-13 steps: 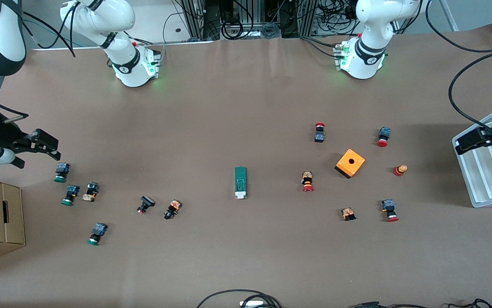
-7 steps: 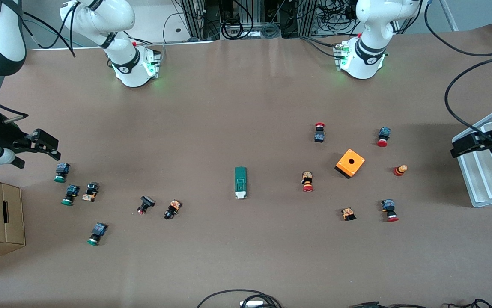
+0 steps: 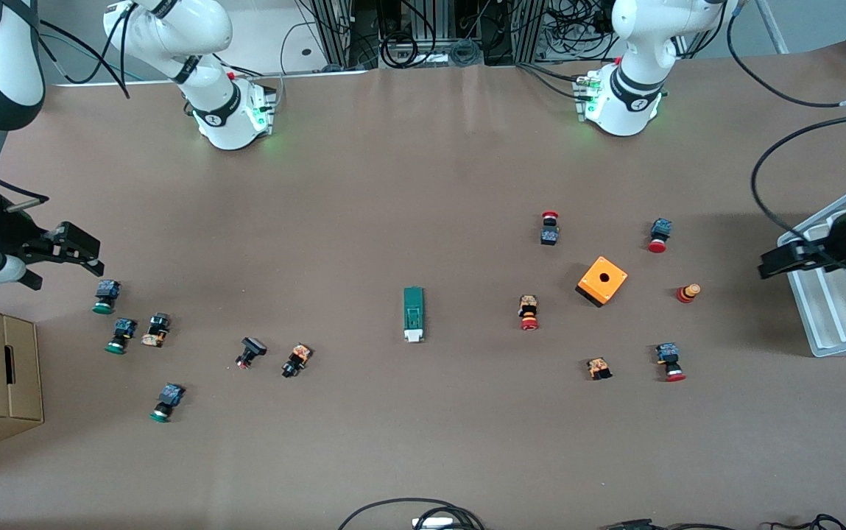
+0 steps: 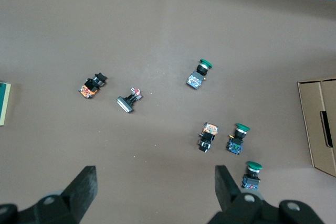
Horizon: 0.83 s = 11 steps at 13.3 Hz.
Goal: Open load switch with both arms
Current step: 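Move the left gripper over the green load switch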
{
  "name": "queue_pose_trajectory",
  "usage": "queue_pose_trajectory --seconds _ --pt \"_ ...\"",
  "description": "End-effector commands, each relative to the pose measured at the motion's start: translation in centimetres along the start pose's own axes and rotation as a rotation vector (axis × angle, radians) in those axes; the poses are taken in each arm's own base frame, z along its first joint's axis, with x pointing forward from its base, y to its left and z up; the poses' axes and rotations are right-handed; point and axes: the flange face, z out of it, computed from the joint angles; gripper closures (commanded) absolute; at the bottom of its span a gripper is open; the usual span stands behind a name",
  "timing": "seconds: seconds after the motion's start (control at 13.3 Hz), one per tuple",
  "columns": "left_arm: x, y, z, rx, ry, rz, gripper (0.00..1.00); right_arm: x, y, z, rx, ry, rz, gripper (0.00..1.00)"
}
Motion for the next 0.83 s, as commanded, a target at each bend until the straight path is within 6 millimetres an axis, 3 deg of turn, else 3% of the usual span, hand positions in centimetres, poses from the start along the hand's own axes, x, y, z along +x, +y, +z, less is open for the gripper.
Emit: queue_pose_trajectory --seconds 0.0,0.45,0.75 --pt "0.5 4.0 0.7 0.040 0.010 0.065 0.00 0.1 0.3 -0.4 -0.008 0.009 -0.005 0.00" --pt "2.1 13.0 4.7 0.055 0.075 0.139 0.00 0.1 0.1 -0.5 -0.008 0.012 -0.008 0.00" --pt "0.5 20.0 5.8 0.104 0.112 0.135 0.00 0.1 0.1 -0.5 -0.008 0.012 -0.008 0.00"
